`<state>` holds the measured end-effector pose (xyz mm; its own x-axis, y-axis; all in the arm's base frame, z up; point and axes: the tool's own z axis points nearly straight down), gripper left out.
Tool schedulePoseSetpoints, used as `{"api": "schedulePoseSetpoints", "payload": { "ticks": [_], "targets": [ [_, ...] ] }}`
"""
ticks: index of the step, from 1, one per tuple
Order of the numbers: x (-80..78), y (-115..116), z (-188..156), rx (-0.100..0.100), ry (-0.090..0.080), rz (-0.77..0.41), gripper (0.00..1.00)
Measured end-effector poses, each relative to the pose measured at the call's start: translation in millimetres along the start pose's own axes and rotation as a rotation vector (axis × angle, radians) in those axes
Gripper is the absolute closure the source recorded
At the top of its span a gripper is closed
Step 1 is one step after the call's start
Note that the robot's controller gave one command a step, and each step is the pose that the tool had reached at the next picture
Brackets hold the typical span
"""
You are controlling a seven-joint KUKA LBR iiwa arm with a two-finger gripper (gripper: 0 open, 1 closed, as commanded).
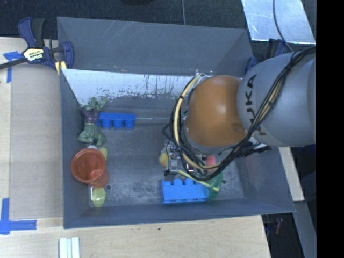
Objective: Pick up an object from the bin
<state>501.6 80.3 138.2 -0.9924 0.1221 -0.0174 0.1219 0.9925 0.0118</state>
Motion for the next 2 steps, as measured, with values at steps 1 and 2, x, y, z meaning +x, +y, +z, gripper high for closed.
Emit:
{"api": "schedulePoseSetpoints", "payload": {
  "ticks": [1,2],
  "targets": [
    [-2.5,-4.6,-13.8,0.001,-0.004,-0.009,1.0],
    [-3.6,-2.8,-78.7,0.001,0.001,-0.027,1.0]
  ]
}}
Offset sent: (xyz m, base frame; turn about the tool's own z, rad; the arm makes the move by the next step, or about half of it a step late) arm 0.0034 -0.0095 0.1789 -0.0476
